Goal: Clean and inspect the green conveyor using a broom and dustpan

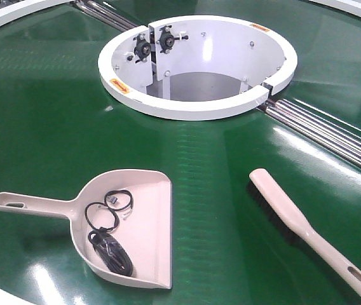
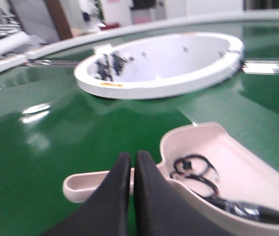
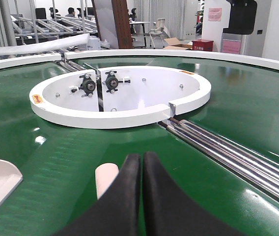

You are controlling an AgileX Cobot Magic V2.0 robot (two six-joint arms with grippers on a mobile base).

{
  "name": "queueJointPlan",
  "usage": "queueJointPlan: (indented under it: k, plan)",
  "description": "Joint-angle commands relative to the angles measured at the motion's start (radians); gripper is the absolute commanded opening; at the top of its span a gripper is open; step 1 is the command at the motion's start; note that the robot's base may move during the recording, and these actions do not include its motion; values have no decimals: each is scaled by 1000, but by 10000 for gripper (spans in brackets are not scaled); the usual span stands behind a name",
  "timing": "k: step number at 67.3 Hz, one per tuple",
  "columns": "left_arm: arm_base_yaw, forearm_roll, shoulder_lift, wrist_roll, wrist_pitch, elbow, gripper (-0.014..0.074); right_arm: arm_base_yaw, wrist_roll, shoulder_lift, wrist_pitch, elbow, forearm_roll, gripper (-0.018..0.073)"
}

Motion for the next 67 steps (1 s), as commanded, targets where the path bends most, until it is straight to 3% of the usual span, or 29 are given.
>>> queueJointPlan:
  k: [1,10,14,20,26,30,42,67]
  plan:
    - [44,157,-17,-262,-156,26,-8,-6,-8,9,-71,-27,3,-9]
    - [188,164,-88,-393,-156,113,-8,-6,-8,9,-71,-27,3,-9]
    - [234,186,-130,-406,-83,111,-8,-6,-8,9,-71,-27,3,-9]
    - [257,238,-206,-406,-35,111,-8,-6,-8,9,-71,-27,3,-9]
    - [256,236,-243,-406,-17,111,-8,-6,-8,9,-71,-26,3,-10]
    - [246,235,-242,-447,-6,111,-8,-6,-8,9,-71,-24,3,-10]
    - [157,261,-242,-475,9,111,-8,-6,-8,9,-71,-24,3,-10]
    - [157,259,-241,-476,7,109,-8,-6,-8,9,-71,-24,3,-10]
